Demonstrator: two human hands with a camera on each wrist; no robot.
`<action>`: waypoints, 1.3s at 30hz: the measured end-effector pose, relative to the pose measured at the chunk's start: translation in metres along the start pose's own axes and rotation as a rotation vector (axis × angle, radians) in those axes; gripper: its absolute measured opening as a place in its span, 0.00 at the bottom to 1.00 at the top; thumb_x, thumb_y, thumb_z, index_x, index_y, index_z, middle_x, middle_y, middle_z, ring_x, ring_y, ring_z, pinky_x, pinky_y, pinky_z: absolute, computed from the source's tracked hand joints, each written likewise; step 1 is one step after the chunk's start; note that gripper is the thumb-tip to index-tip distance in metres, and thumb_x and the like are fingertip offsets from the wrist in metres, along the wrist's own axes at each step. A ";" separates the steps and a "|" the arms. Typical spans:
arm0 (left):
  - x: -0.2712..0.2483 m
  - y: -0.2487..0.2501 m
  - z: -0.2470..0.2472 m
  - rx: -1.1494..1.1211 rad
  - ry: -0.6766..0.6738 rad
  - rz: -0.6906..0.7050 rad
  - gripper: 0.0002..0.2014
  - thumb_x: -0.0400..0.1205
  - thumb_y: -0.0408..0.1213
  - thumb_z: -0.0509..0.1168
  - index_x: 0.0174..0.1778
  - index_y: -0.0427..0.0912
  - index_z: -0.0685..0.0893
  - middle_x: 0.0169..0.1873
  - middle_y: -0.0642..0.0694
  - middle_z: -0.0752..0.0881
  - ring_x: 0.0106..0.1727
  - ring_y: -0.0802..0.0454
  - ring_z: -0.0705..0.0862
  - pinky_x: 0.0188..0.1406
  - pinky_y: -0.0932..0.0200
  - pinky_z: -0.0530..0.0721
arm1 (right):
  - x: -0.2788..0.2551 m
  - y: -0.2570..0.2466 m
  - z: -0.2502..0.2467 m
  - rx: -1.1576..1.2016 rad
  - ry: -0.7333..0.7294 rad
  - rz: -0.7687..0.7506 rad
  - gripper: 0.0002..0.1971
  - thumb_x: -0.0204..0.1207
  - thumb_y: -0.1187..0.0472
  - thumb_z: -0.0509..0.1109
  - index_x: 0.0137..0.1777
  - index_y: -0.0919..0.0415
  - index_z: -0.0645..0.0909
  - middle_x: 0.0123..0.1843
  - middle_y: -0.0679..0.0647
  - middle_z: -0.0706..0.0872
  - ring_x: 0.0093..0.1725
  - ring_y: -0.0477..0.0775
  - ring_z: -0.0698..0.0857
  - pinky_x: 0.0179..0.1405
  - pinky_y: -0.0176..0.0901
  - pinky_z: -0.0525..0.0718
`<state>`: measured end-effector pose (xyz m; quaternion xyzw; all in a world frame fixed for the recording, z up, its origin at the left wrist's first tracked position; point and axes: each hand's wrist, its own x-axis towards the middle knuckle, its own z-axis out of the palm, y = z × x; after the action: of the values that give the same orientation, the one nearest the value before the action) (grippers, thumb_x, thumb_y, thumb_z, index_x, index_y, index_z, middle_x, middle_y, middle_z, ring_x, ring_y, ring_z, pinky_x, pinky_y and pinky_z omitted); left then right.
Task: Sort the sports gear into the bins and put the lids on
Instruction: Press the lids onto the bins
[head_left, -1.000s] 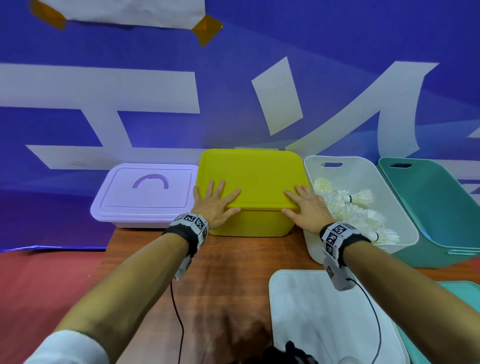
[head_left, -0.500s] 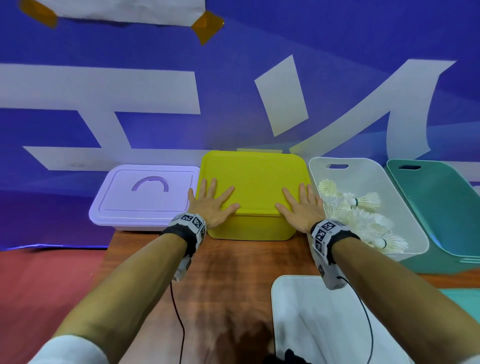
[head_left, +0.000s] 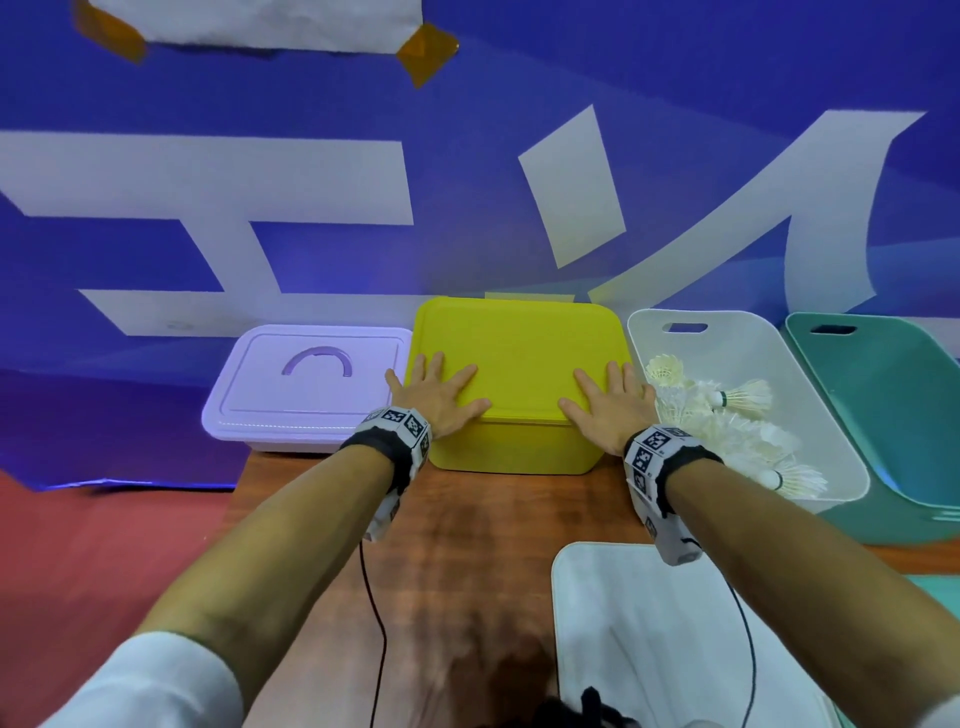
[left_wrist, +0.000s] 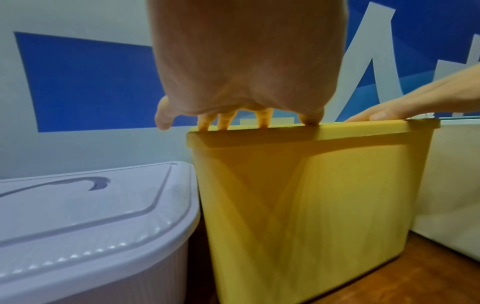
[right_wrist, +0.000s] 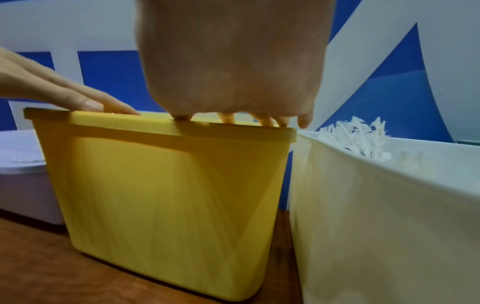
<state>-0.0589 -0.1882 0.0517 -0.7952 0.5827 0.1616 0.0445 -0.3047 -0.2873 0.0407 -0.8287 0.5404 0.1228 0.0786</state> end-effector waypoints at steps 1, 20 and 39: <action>-0.004 0.003 -0.002 0.003 0.021 0.003 0.36 0.79 0.74 0.46 0.83 0.68 0.52 0.86 0.46 0.47 0.86 0.41 0.43 0.77 0.21 0.45 | -0.003 -0.002 -0.001 -0.002 0.031 -0.013 0.37 0.80 0.28 0.38 0.86 0.41 0.45 0.88 0.61 0.45 0.86 0.66 0.44 0.81 0.67 0.48; -0.096 0.063 0.067 0.108 -0.062 0.139 0.37 0.81 0.69 0.52 0.85 0.65 0.48 0.86 0.44 0.40 0.86 0.41 0.39 0.77 0.23 0.45 | -0.094 0.024 0.046 0.063 0.157 -0.248 0.36 0.80 0.39 0.59 0.85 0.41 0.49 0.88 0.58 0.44 0.86 0.63 0.41 0.80 0.68 0.48; -0.171 0.178 0.216 -0.029 -0.372 0.383 0.38 0.82 0.64 0.57 0.85 0.62 0.48 0.86 0.42 0.38 0.86 0.42 0.36 0.83 0.40 0.38 | -0.223 0.137 0.186 0.058 -0.396 -0.077 0.50 0.71 0.25 0.63 0.86 0.39 0.42 0.87 0.56 0.34 0.85 0.61 0.33 0.80 0.70 0.44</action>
<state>-0.3166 -0.0325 -0.0785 -0.6277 0.7019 0.3188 0.1081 -0.5379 -0.0983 -0.0725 -0.8059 0.4855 0.2645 0.2120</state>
